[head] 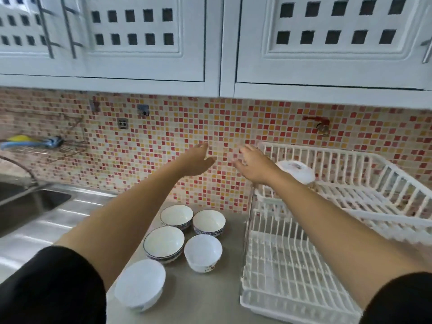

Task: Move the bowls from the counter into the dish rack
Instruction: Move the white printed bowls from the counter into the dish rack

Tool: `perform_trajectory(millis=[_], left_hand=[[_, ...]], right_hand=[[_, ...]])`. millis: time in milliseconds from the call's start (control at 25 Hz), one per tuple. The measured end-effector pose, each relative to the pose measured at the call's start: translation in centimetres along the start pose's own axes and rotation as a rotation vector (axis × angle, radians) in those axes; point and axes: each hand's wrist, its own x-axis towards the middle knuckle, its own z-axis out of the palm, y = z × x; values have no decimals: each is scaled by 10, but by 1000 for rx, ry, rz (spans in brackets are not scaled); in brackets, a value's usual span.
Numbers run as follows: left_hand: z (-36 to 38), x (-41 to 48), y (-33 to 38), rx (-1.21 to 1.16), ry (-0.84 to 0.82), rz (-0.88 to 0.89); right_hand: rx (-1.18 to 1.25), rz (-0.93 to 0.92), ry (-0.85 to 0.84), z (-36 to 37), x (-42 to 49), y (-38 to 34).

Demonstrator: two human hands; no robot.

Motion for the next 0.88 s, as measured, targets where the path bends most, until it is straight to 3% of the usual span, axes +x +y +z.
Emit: perform_trajectory(millis=[160,320,640,880], left_hand=[[22,-53,-75,37,-58,-138],[78,-102,-147,64,-176,-254],[192,-165,-234,-74,-331,-599],[233,-172,-256,-201,-360,-751]], right_hand=[[42,-56,-47,66,-6,-65],[141,17,-190,162,-24,-99],[313,267,-481,322,-58,-112],[468,360,-652,381,-62,-110]])
